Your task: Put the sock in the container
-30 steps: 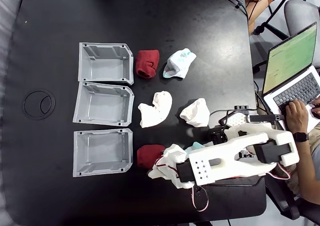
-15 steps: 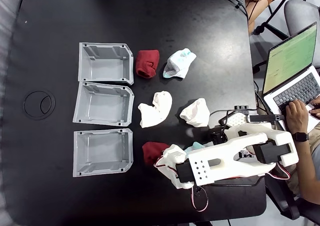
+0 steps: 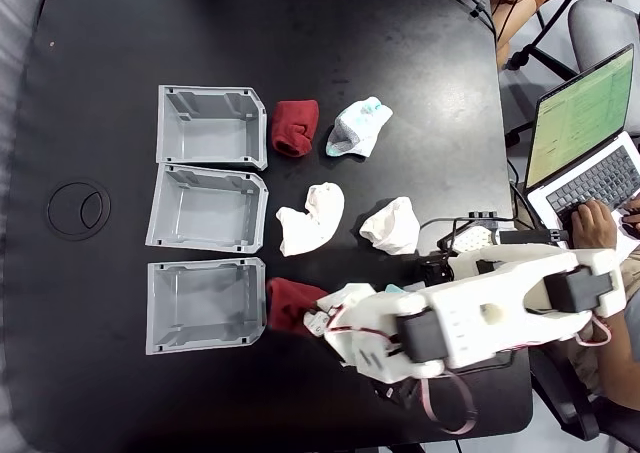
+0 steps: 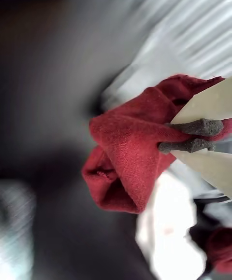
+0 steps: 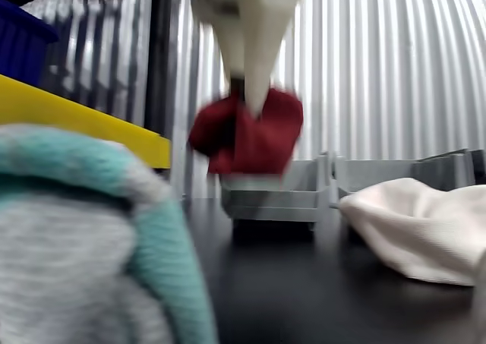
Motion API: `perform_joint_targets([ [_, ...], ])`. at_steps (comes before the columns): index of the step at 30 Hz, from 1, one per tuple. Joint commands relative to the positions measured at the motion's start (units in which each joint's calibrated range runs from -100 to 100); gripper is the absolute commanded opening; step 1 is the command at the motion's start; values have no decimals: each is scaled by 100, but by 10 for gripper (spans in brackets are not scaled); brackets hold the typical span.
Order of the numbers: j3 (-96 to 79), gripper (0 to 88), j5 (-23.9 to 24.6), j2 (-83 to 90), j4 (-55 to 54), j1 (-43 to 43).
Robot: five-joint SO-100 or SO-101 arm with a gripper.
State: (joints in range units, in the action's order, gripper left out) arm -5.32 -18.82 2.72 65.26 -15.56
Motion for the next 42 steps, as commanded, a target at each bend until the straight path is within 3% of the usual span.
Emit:
perform_joint_targets([
  [1, 847, 13, 36, 376, 15, 198],
  [19, 5410, 13, 277, -3003, -53, 615],
  [32, 6149, 19, 277, -4216, -36, 560],
  [34, 6149, 64, 277, -4216, 6, 560],
  [39, 6149, 281, 242, -4208, 220, 599],
  [42, 6158, 340, 237, -4199, 399, 607],
])
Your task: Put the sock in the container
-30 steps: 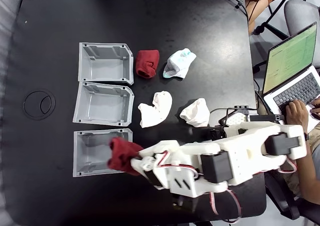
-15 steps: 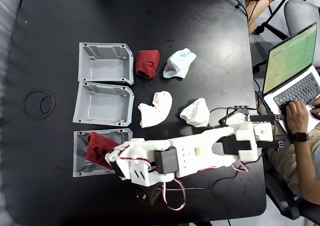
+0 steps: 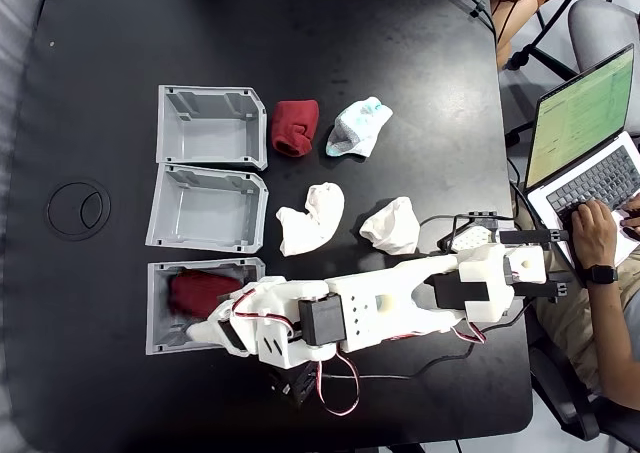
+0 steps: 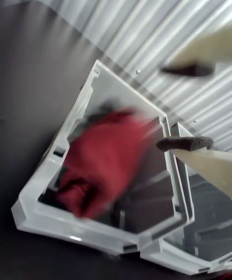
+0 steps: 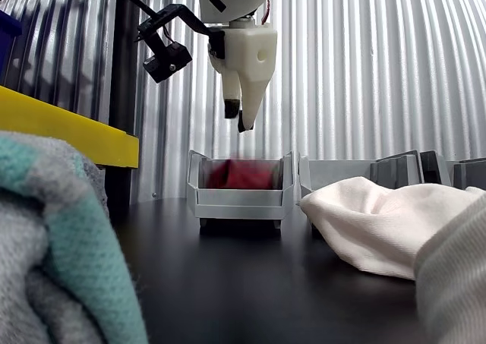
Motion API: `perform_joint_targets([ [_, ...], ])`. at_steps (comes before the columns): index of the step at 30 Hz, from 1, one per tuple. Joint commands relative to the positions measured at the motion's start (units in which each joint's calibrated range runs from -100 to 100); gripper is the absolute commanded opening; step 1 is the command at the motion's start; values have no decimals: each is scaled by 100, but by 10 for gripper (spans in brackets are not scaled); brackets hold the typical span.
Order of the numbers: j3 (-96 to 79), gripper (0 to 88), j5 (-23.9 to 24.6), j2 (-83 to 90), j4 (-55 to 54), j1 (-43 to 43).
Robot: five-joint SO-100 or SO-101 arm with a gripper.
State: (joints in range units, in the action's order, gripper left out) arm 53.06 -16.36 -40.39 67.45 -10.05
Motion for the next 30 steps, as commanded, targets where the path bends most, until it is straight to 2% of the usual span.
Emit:
perform_joint_targets([
  [1, 320, 349, -9, 154, 274, 57],
  [8, 239, 348, 157, 1216, 1128, 80],
  [11, 239, 323, 168, 1701, 1871, 80],
  [13, 239, 251, 174, 2011, 2281, 80],
  [18, 230, 1, 294, 2806, 3118, 88],
  [20, 185, 24, 454, 3165, 3255, 96],
  [24, -626, 14, 672, 4345, 3255, 317],
  [30, -2727, 14, 838, 6720, 3246, 380],
])
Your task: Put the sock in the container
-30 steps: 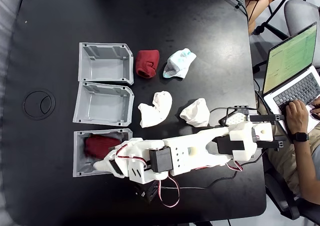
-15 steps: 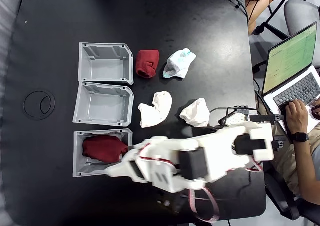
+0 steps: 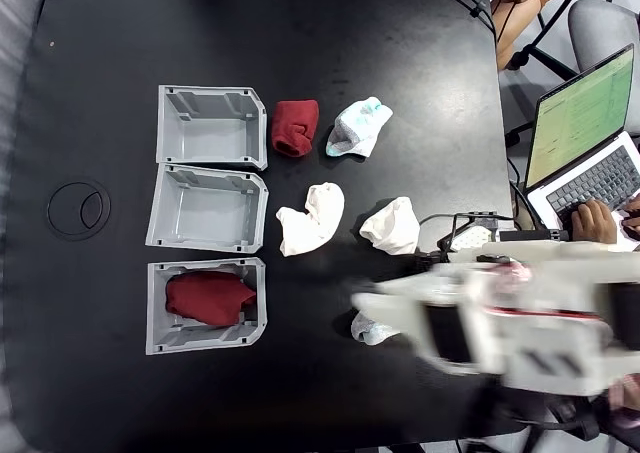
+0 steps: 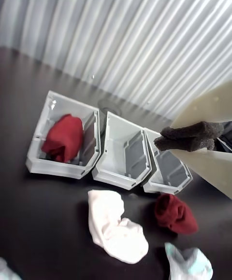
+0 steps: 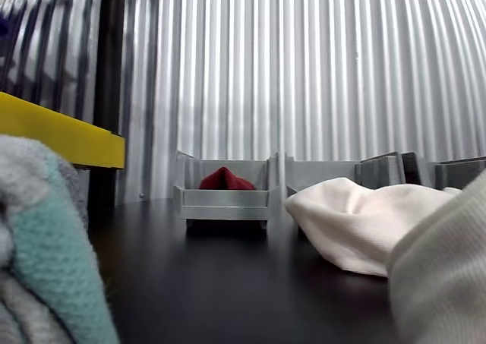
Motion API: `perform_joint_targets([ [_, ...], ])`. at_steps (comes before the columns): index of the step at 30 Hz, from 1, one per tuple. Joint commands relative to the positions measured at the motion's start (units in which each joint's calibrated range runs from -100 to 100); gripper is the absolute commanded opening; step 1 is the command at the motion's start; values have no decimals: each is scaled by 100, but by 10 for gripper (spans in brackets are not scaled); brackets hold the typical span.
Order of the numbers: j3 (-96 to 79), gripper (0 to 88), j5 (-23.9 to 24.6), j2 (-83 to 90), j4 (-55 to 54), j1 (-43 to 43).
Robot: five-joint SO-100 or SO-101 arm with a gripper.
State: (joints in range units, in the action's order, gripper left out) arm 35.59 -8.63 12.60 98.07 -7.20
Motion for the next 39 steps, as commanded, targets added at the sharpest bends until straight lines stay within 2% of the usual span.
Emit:
perform_joint_targets([
  [1, -1376, 14, 64, 1839, 185, 94],
  [9, -4388, 14, 64, 4825, -259, 102],
  [19, -8347, 13, 18, 8665, -1677, 212],
  [25, -8951, 13, 53, 8113, -2633, 1101],
  [33, -11088, 13, 18, 8339, -4546, 1888],
  [39, -12071, 13, 53, 8707, -4700, 2006],
])
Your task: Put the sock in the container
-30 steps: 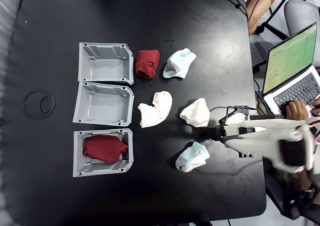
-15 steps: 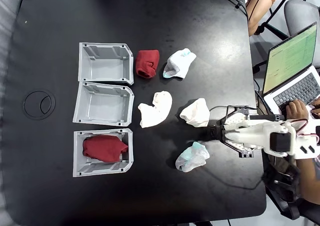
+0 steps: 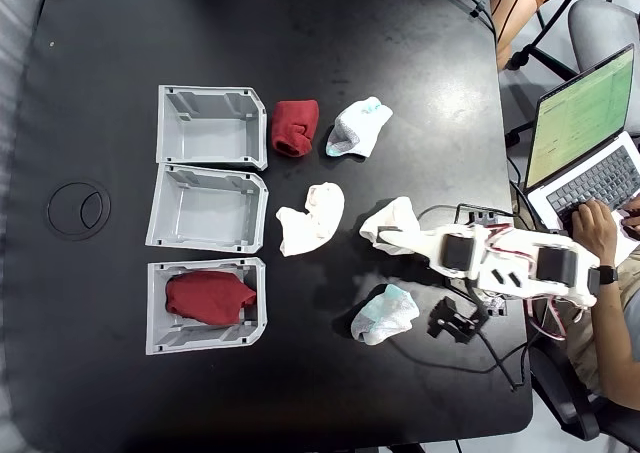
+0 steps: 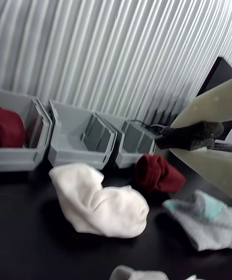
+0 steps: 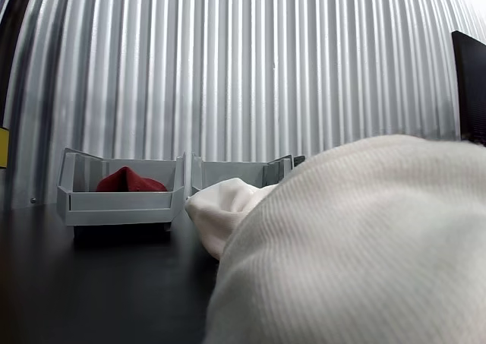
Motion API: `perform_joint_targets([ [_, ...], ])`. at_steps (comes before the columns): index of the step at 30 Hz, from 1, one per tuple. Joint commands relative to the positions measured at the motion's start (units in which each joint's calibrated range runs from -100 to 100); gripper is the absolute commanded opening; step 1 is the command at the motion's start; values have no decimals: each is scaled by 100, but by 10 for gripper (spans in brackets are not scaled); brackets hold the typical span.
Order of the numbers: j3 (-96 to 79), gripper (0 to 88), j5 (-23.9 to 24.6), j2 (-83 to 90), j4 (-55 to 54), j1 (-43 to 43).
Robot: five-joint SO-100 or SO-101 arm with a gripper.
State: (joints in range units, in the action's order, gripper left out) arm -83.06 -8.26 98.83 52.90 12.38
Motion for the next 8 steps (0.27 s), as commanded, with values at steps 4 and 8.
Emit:
perform_joint_targets([
  [4, -368, 13, 22, 67, -183, 49],
  [8, -368, 13, 22, 67, -183, 49],
])
